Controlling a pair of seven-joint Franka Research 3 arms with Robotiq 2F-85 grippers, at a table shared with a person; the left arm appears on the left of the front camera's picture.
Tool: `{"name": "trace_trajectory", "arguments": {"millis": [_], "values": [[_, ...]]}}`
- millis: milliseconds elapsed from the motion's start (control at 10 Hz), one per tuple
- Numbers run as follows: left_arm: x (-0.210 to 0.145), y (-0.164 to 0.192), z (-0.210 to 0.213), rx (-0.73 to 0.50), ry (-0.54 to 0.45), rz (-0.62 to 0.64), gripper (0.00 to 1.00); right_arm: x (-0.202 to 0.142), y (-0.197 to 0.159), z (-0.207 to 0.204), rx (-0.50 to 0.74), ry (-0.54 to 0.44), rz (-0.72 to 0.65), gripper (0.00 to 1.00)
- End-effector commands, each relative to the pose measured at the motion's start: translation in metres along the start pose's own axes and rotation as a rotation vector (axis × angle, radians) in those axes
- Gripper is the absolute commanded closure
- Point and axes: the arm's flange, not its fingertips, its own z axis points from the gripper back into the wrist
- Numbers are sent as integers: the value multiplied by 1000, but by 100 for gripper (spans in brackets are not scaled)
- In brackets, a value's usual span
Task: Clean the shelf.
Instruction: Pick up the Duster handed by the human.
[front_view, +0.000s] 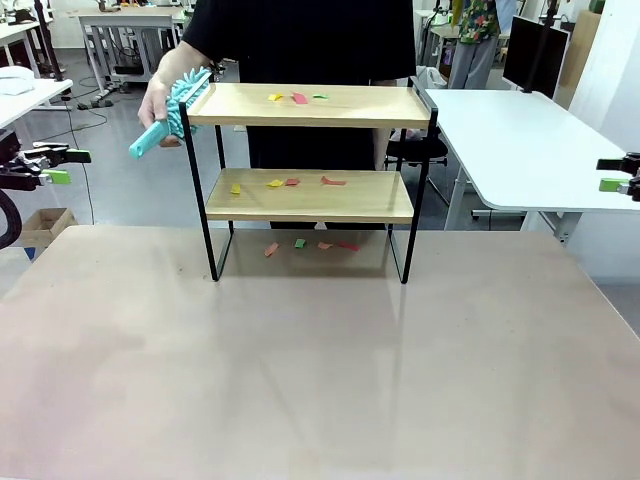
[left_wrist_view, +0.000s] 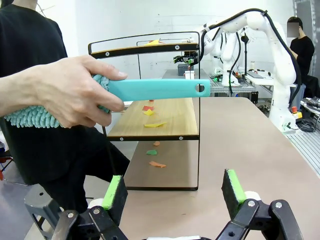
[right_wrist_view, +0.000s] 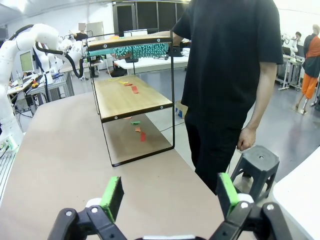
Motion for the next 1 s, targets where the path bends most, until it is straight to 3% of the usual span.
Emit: {"name": "trace_trajectory", "arguments": {"millis": [0,100,300,700,900], "values": [[1,0,0,-1,0,-12,0,2,0,-1,1,3,4,0],[0,0,0,0,0,0,0,2,0,-1,1,3,4,0],[39,-10,4,70,-20,20,0,2,0,-1,1,3,4,0],[125,-35,-25,268,134,127,0,2,0,-1,1,3,4,0],[165,-55,-53,389,259,212,0,2,0,-1,1,3,4,0]]}}
